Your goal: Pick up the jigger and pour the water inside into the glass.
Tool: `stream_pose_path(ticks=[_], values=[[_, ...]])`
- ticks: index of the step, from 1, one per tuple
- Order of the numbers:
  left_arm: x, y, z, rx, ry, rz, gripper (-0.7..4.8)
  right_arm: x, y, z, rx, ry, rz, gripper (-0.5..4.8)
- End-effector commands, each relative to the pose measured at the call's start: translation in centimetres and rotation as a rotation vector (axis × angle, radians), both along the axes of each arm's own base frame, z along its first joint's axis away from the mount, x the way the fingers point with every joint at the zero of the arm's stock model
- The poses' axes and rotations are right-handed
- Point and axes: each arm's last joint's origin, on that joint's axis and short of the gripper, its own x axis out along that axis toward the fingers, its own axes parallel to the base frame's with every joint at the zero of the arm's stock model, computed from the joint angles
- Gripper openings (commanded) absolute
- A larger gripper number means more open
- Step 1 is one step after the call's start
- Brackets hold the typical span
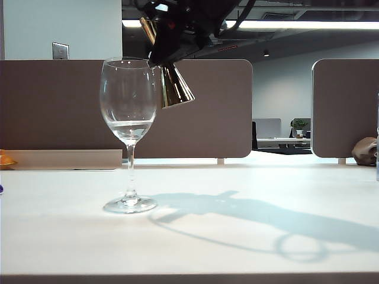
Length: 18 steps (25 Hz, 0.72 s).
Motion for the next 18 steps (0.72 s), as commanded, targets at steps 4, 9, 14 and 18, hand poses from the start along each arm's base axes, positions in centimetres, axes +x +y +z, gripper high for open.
stream_pose_path(ticks=[4,9,14,18], values=[[0.02,0.01,-0.04,0.001,0.000,0.002,0.22,0.27,-0.12,0.09,-0.035,-0.033,-0.020,-0.01],[0.02,0.01,-0.04,0.001,0.000,0.002,0.22,0.33,-0.18,0.06,-0.064,-0.059,-0.027,-0.01],[0.02,0.01,-0.04,0.001,0.000,0.002,0.22,0.36,-0.21,0.05,-0.102,-0.094,-0.026,-0.01],[0.02,0.01,-0.04,0.001,0.000,0.002,0.22,0.41,-0.25,0.06,-0.142,-0.131,-0.027,-0.01]])
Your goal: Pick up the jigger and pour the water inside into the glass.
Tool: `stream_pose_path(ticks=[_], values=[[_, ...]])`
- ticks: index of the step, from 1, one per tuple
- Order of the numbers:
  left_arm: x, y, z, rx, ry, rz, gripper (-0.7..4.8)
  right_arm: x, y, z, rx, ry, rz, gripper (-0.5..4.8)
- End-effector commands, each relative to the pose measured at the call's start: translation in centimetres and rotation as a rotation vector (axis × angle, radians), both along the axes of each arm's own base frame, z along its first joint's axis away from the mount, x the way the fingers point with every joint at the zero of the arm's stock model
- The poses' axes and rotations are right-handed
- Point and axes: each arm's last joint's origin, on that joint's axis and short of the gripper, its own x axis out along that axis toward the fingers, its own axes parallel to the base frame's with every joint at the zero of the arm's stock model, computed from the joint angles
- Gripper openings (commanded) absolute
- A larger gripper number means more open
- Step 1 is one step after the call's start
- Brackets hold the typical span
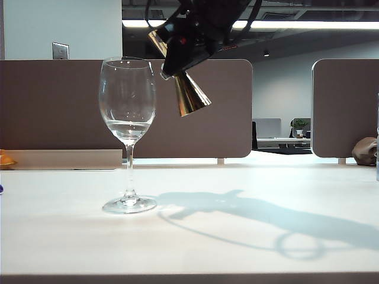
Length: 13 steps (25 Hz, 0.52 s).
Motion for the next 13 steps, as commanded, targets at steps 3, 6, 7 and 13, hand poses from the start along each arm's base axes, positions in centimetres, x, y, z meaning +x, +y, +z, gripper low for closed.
stream_pose_path(ticks=[3,6,7,13], values=[[0.0,0.0,0.0,0.001,-0.001,0.002,0.22,0.1,0.0,0.6,-0.012,-0.053,0.006,-0.01],[0.0,0.0,0.0,0.001,-0.001,0.002,0.22,0.1,0.0,0.5,-0.034,-0.068,0.010,-0.01],[0.0,0.0,0.0,0.001,-0.001,0.002,0.22,0.2,0.0,0.5,-0.042,-0.075,0.008,-0.01],[0.0,0.0,0.0,0.001,-0.001,0.003,0.22,0.7,1.0,0.8,-0.099,-0.133,0.022,-0.01]])
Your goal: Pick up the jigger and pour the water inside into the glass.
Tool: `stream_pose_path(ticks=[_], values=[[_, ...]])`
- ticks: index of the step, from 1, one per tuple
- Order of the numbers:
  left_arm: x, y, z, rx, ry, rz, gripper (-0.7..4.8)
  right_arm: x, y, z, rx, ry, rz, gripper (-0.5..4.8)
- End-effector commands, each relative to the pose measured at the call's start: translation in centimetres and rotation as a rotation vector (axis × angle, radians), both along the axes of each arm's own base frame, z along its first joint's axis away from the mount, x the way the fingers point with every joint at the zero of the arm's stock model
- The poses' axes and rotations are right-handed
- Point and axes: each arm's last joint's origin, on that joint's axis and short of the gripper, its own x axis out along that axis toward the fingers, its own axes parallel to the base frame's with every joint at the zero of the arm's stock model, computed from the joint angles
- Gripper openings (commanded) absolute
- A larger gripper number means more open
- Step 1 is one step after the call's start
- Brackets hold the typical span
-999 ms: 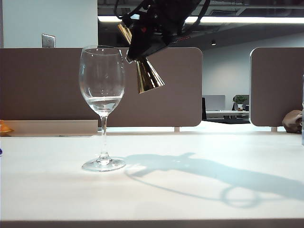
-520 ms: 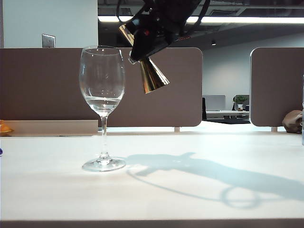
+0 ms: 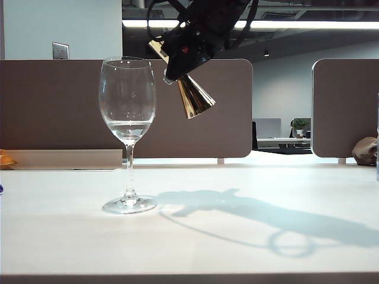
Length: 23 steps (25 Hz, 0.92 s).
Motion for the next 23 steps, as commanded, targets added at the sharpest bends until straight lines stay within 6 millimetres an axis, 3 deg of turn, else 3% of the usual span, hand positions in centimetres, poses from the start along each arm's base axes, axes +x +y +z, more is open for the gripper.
stream_pose_path(ticks=[1,23], values=[[0.01,0.01,-0.04,0.001,0.000,0.001,0.22,0.23,0.64,1.17,-0.004,-0.067,0.019,-0.01],[0.01,0.01,-0.03,0.001,-0.001,0.001,0.22,0.07,1.00,1.46,-0.121,-0.133,0.072,-0.01]])
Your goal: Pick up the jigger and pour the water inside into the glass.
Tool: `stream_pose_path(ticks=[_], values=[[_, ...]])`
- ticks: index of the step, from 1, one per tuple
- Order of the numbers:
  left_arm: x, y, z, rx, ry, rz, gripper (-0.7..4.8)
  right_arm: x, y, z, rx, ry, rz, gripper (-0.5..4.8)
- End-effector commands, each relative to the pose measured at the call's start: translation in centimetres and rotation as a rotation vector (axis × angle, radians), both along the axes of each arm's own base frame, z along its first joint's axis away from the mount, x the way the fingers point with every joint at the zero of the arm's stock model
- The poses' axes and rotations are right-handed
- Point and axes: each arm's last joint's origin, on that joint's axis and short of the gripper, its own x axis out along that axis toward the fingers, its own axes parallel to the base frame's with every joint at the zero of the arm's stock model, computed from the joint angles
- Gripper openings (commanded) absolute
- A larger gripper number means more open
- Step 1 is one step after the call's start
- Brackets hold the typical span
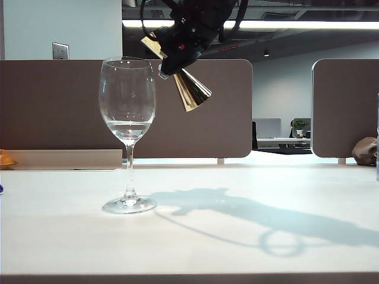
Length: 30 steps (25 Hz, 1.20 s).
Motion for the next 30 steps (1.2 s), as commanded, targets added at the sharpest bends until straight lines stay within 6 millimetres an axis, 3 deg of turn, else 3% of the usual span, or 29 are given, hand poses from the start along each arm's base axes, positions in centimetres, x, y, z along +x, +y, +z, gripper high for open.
stream_pose_path(ticks=[1,30], values=[[0.02,0.01,-0.04,0.001,0.000,0.000,0.22,-0.09,0.04,0.60,-0.018,-0.041,0.011,-0.01],[0.02,0.01,-0.04,0.001,0.000,0.000,0.22,-0.65,0.99,1.15,-0.170,-0.174,0.102,-0.01]])
